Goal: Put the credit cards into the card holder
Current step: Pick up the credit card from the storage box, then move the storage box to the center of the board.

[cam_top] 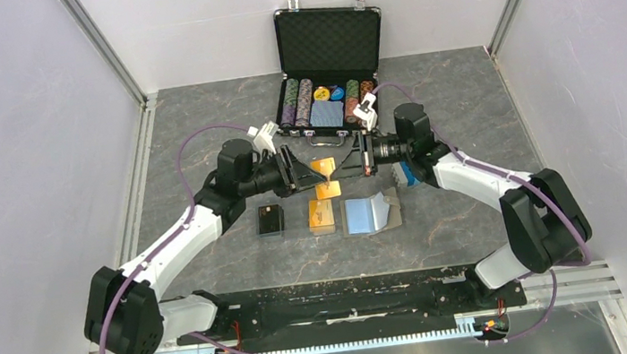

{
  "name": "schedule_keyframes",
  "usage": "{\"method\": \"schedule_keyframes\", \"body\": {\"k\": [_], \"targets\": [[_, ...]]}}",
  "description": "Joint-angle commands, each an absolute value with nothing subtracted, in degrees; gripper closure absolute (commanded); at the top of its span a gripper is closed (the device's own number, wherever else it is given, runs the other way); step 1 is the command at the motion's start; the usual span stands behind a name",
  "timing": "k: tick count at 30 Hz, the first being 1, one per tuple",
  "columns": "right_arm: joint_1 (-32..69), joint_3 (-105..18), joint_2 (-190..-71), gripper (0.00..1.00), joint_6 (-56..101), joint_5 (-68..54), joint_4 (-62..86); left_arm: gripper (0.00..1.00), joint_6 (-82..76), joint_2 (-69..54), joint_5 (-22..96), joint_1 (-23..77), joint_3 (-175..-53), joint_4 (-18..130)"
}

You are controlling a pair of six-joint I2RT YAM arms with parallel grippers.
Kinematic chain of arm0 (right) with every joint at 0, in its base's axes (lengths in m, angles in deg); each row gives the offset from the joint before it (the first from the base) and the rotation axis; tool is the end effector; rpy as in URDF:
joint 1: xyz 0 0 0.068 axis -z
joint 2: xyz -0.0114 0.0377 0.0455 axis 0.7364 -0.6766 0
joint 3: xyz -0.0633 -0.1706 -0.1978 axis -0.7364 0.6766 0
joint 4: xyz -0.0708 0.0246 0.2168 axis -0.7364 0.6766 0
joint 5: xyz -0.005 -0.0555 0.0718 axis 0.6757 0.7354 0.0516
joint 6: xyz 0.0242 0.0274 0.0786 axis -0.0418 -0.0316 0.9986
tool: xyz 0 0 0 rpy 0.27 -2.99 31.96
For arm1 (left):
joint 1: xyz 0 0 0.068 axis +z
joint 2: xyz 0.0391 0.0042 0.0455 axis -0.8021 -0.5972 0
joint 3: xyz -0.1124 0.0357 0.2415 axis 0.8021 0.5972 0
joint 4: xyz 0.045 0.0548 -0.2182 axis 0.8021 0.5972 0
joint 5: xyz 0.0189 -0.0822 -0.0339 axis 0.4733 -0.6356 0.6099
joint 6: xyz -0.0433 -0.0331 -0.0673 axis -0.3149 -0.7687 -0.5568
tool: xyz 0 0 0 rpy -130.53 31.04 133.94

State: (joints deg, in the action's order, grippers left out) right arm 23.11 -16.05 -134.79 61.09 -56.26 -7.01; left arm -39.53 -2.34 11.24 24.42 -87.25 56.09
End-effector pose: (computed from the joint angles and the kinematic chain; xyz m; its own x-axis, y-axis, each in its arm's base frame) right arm 0.2584 0.1871 0.2569 -0.8825 0.0309 -0.4693 -0.4526 0.2156 0.8652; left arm 0.2206 -0.1710 0.2674 -0.8685 -0.2276 -0.4404 0.3023 0.4609 -0.8344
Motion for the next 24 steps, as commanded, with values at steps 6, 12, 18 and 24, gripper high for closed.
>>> {"method": "schedule_keyframes", "body": {"k": [6, 12, 18, 24], "targets": [[24.26, -15.66, -131.18, 1.00, 48.81, -49.20, 8.69, 0.48, -39.65, -4.50, 15.59, 23.39, -88.42, 60.81], [26.36, -14.87, -129.07, 1.00, 40.31, -40.23, 23.68, 0.51, -35.84, -10.65, 21.18, 19.06, -94.77, 70.31], [27.83, -14.20, -129.68, 1.00, 35.46, -32.52, 33.27, 0.62, -30.87, -21.17, 24.56, 12.51, -105.08, 79.75], [30.16, -11.94, -130.53, 1.00, 35.13, -31.48, 36.32, 0.74, -24.22, -31.23, 29.61, 7.27, -116.75, 90.94]]}}
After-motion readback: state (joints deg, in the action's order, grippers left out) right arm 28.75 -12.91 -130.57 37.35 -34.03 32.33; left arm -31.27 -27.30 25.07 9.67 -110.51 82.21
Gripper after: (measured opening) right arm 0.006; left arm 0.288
